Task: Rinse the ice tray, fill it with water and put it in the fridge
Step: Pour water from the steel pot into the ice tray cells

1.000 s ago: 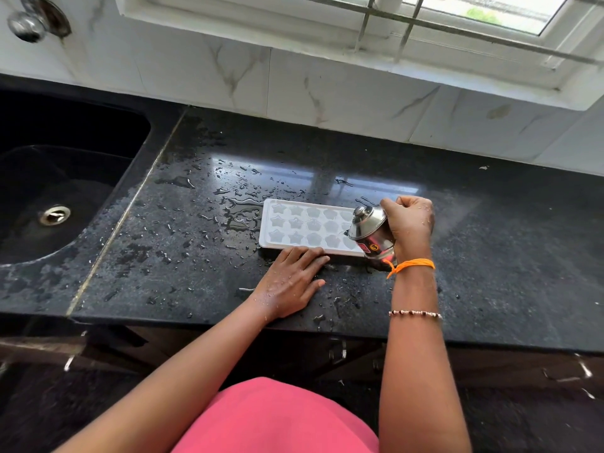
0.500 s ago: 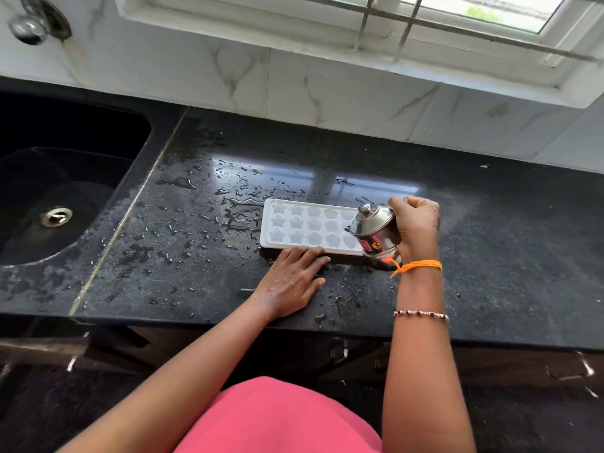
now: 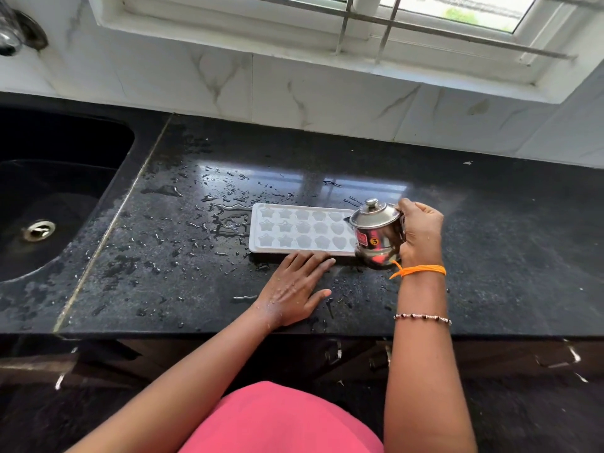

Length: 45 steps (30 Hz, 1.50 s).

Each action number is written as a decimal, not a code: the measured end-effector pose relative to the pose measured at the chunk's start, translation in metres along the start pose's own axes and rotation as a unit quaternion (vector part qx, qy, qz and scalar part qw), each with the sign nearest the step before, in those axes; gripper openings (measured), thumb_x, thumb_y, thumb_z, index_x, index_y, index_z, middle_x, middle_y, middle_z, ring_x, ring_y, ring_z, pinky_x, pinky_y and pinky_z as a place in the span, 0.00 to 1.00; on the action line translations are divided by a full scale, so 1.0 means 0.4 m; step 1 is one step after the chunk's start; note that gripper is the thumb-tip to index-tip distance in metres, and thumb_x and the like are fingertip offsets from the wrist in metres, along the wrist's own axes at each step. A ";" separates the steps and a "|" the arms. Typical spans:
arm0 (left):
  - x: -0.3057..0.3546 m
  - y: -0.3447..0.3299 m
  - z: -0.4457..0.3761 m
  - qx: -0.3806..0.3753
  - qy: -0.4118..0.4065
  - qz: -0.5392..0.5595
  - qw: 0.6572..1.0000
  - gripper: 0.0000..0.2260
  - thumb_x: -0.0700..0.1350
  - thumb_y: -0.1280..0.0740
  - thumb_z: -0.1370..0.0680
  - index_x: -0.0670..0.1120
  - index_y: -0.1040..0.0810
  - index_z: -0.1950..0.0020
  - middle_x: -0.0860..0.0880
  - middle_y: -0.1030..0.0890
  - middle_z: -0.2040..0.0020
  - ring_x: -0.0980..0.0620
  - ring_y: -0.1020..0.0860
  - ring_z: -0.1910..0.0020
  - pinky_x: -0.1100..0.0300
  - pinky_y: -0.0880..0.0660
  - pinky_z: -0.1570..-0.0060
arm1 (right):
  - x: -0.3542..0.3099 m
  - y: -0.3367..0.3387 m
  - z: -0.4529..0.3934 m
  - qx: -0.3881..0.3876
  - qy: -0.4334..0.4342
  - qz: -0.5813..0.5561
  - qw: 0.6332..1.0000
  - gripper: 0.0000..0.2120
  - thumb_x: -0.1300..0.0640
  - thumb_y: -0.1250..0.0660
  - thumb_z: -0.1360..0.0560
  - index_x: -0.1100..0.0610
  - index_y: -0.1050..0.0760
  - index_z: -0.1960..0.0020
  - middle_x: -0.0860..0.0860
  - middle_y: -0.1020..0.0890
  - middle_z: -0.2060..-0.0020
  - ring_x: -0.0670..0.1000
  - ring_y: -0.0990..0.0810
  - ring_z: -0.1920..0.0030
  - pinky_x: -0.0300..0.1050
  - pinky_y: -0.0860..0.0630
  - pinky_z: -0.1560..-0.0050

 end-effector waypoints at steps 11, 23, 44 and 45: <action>0.010 -0.040 -0.012 -0.034 -0.011 0.042 0.998 0.27 0.58 0.48 0.21 0.45 0.37 0.26 0.47 0.35 0.26 0.48 0.38 0.28 0.55 0.52 0.28 | -0.017 0.002 -0.013 0.010 0.089 0.218 0.972 0.17 0.61 0.35 0.38 0.54 0.41 0.79 0.49 0.41 0.77 0.49 0.42 0.72 0.43 0.41 0.68; 0.009 -0.040 -0.011 -0.032 -0.010 0.035 0.999 0.27 0.58 0.48 0.21 0.45 0.35 0.27 0.47 0.36 0.26 0.48 0.39 0.27 0.56 0.53 0.28 | -0.025 0.005 -0.017 0.018 0.104 0.283 0.953 0.18 0.62 0.35 0.35 0.54 0.39 0.78 0.49 0.39 0.78 0.49 0.39 0.73 0.41 0.39 0.70; 0.003 -0.052 -0.009 -0.036 -0.010 0.026 0.999 0.26 0.57 0.48 0.22 0.45 0.33 0.28 0.47 0.36 0.26 0.48 0.38 0.27 0.54 0.52 0.28 | -0.035 -0.005 -0.006 0.013 0.118 0.292 0.949 0.18 0.63 0.35 0.36 0.55 0.40 0.79 0.50 0.42 0.78 0.50 0.42 0.71 0.42 0.43 0.71; 0.004 -0.050 -0.009 -0.033 -0.010 0.026 0.999 0.26 0.57 0.47 0.22 0.45 0.32 0.29 0.47 0.35 0.26 0.48 0.38 0.28 0.54 0.51 0.28 | -0.034 -0.005 -0.007 0.012 0.117 0.290 0.950 0.18 0.63 0.35 0.36 0.55 0.40 0.79 0.50 0.41 0.78 0.50 0.41 0.71 0.42 0.43 0.70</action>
Point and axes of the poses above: each hand's wrist, its own z-axis away from the middle knuckle, its own y-axis out of the back of the hand, x = y × z, the point moved 9 cm from there along -z, towards the middle knuckle
